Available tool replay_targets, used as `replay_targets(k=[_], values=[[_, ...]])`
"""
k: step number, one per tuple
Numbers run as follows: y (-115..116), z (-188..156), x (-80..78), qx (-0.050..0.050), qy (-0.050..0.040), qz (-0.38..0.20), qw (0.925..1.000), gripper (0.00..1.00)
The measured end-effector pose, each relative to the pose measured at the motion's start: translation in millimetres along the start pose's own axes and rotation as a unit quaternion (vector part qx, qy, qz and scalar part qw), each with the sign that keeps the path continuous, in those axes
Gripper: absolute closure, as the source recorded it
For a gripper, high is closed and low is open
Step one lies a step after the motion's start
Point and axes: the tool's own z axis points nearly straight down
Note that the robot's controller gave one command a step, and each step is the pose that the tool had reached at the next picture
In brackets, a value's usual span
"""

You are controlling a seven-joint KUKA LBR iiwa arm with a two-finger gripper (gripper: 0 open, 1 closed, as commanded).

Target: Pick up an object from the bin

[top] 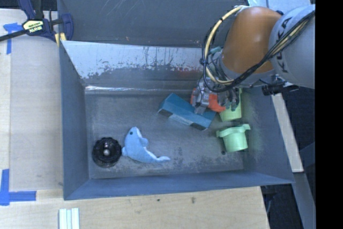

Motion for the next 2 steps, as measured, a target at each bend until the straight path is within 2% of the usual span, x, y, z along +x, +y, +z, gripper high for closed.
replay_targets(k=[2], values=[[0,-30,-1.2,0.0,-0.0008,0.0,1.0,1.0]])
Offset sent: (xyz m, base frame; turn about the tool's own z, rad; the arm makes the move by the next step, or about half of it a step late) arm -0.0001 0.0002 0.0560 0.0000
